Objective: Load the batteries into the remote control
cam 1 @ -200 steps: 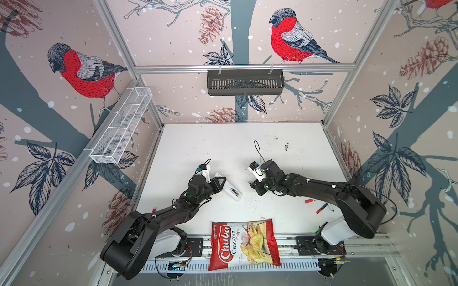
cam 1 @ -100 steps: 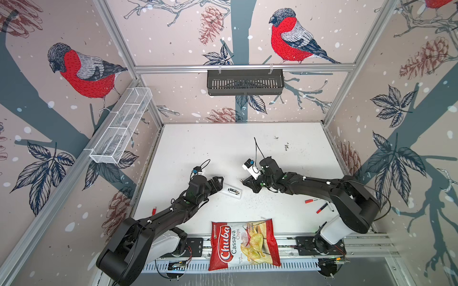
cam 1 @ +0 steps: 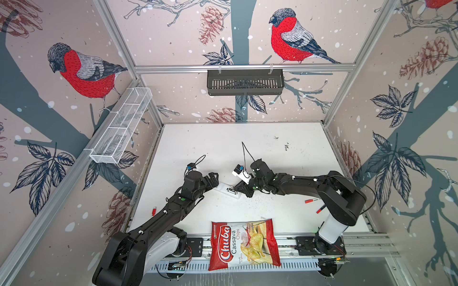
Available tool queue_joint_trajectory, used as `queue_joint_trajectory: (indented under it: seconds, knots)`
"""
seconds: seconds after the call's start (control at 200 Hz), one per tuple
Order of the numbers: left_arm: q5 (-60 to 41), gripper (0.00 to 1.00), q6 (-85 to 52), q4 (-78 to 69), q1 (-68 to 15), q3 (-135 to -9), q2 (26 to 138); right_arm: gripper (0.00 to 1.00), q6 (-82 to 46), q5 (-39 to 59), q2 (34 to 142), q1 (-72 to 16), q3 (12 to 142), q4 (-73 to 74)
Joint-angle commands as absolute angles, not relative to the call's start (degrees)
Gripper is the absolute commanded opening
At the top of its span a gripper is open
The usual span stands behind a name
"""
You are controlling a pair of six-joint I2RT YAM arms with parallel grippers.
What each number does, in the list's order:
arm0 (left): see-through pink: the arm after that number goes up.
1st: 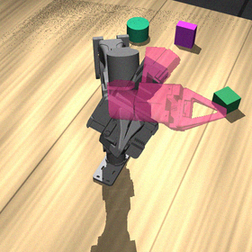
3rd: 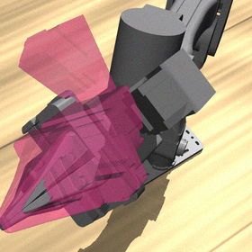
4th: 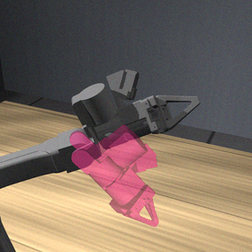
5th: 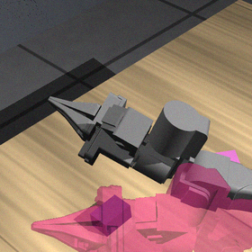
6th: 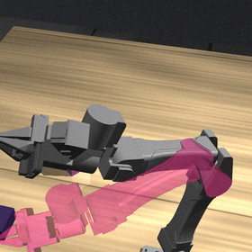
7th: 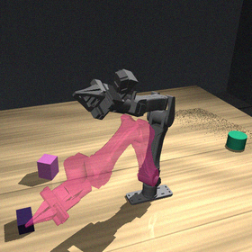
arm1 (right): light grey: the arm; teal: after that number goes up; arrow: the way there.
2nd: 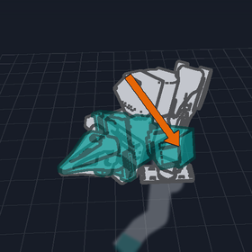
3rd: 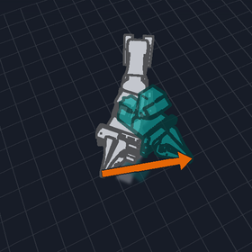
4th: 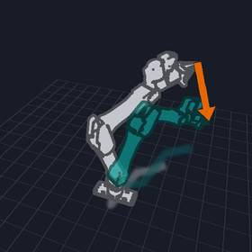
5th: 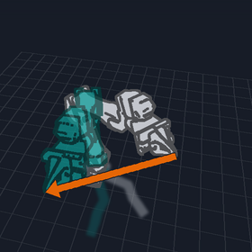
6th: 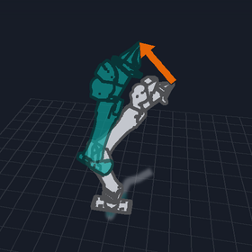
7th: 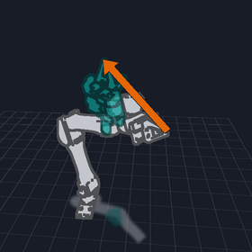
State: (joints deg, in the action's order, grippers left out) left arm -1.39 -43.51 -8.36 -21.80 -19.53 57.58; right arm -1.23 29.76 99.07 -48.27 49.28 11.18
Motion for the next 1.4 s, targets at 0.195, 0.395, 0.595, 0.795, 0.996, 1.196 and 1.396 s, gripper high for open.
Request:
queue_joint_trajectory:
  seconds: [0.195, 0.395, 0.595, 0.795, 0.996, 1.196, 1.396]
  knots:
    - [-5.2, 0.96, -40.0, -6.8, -20.8, -21.0, 56.8, 0.11, -1.2, 30.3, 102.3, -49.5, 51.2, 14.5]
    - [-6.7, 0.96, -39.0, -7.7, -20.6, -21.7, 57.8, 0.11, -2.7, 28.9, 104.7, -50.6, 52.3, 15.4]
    - [-7.6, 0.96, -38.6, -8.1, -20.2, -21.6, 57.5, 0.12, -3.0, 27.3, 106.2, -51.0, 53.0, 15.2]
    - [-8.2, 0.96, -38.6, -8.9, -20.0, -21.4, 57.1, 0.12, -2.1, 25.6, 106.8, -51.1, 53.3, 14.8]
    - [-8.7, 0.96, -38.7, -9.4, -19.8, -21.3, 57.1, 0.13, -0.7, 25.3, 107.7, -51.2, 54.3, 13.5]
    - [-9.0, 0.96, -38.8, -9.6, -19.9, -21.4, 57.2, 0.19, -0.4, 25.2, 107.5, -51.2, 54.3, 12.9]
    - [-10.0, 0.96, -38.7, -10.0, -19.8, -21.7, 57.5, 0.22, -0.7, 25.0, 106.6, -51.2, 54.1, 12.7]
